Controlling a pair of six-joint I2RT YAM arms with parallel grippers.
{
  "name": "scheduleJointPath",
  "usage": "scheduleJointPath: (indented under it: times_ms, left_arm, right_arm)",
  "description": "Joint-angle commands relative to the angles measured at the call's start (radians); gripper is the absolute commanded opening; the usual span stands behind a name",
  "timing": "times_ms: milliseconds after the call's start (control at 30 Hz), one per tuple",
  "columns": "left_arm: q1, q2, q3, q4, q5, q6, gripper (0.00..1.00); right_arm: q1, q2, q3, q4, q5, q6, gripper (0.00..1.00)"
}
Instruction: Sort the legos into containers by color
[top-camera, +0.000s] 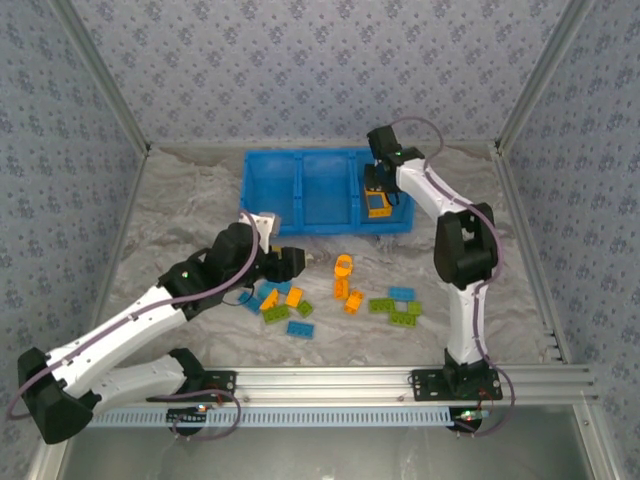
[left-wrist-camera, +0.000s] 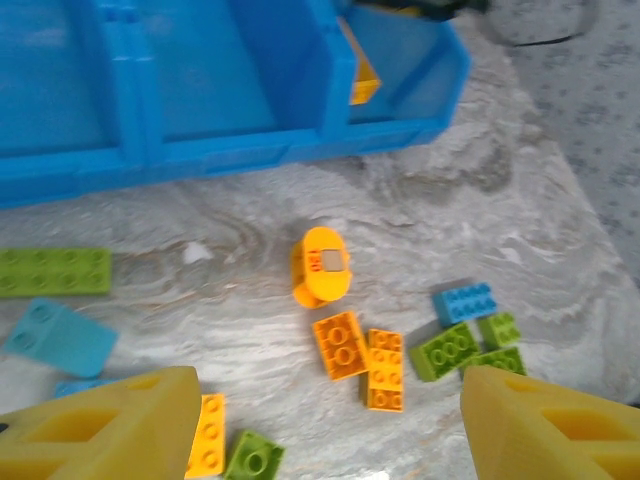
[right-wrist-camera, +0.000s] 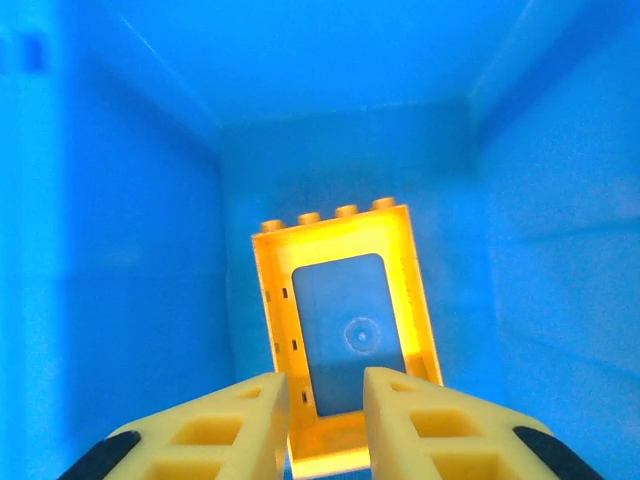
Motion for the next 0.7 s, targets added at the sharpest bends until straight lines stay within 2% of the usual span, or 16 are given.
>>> scheduleJointPath:
  times_ms: [0, 133, 300, 367, 500, 667]
  left_arm:
    - [0.010, 0.008, 0.001, -0.147, -0.122, -0.103, 0.71]
    - [0.084, 0.122, 0.046, -0.251, -0.130, -0.258, 0.71]
    - [0.146, 0.301, 0.103, -0.239, -0.138, -0.407, 0.71]
    - [0.151, 0.362, 0.120, -0.228, -0.168, -0.453, 0.71]
    - [0.184, 0.442, 0.102, -0.160, -0.150, -0.550, 0.71]
    - [0.213, 0.516, 0.090, -0.111, -0.118, -0.593, 0.71]
  right_arm:
    - [0.015, -0.193, -0.037, 0.004, 0.078, 0.025, 0.32]
    - [0.067, -0.439, -0.203, 0.099, 0.111, 0.023, 0.41]
    - [0.203, -0.836, -0.730, 0.537, -0.113, -0.002, 0.58]
    - [0.271, -0.945, -0.877, 0.615, -0.132, 0.014, 0.68]
    - [0.362, -1.075, -1.037, 0.638, -0.192, 0.080, 0.75]
    - [0.466, -1.146, -1.097, 0.570, -0.142, 0.098, 0.77]
